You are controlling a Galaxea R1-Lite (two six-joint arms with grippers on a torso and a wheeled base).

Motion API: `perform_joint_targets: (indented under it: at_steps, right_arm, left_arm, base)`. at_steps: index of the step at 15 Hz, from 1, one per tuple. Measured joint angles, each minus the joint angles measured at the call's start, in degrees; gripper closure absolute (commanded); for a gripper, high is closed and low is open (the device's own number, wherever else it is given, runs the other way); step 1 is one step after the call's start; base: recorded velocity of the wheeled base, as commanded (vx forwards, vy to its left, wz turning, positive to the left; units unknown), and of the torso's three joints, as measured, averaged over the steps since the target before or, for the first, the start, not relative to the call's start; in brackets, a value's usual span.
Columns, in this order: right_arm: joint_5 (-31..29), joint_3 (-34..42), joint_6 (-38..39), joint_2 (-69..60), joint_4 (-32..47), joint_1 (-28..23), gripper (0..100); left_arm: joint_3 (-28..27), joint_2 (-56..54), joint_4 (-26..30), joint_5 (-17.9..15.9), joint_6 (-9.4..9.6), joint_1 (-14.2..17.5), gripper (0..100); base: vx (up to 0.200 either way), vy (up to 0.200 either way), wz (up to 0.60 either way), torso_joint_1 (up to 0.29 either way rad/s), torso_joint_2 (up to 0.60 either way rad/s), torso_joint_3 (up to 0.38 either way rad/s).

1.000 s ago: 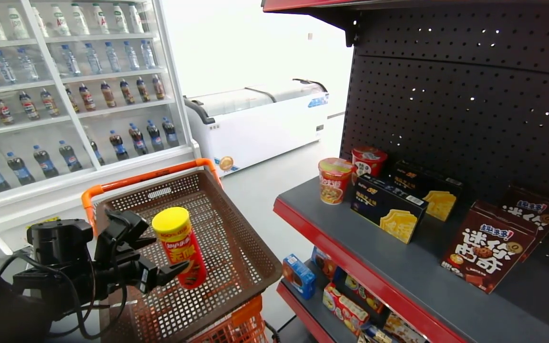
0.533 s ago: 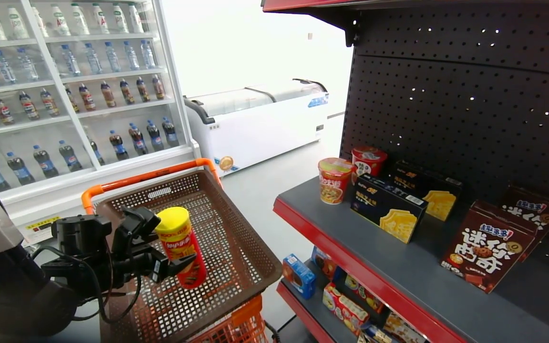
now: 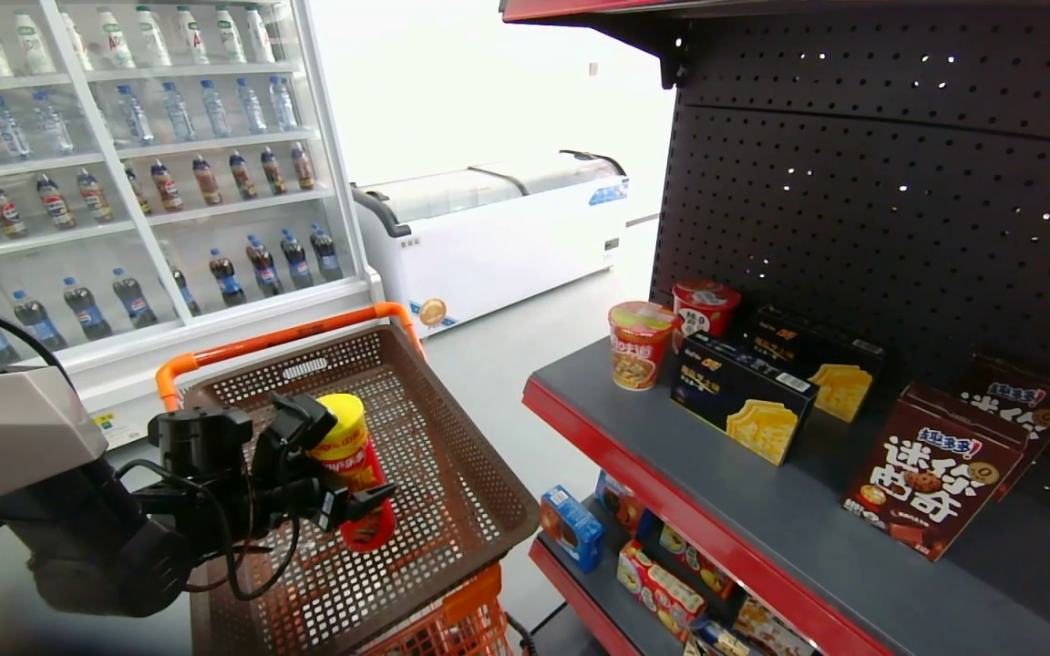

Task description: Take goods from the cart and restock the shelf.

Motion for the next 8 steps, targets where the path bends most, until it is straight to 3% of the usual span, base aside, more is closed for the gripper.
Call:
perform_joint_targets:
  at_steps: [4,8]
  right_arm:
    - [0.05,0.00,0.02,0.00,0.00,0.00,0]
    - [0.02,0.00,0.02,0.00,0.00,-0.02,0]
  left_arm:
    - [-1.43,0.99,0.13,1.06,0.24,-0.44,100]
    - [-0.96,-0.56,0.55,5.00,0.11,-0.44,100]
  base:
    - [0.000,0.000,0.00,0.000,0.00,0.000]
    - [0.000,0.000,0.00,0.000,0.00,0.000]
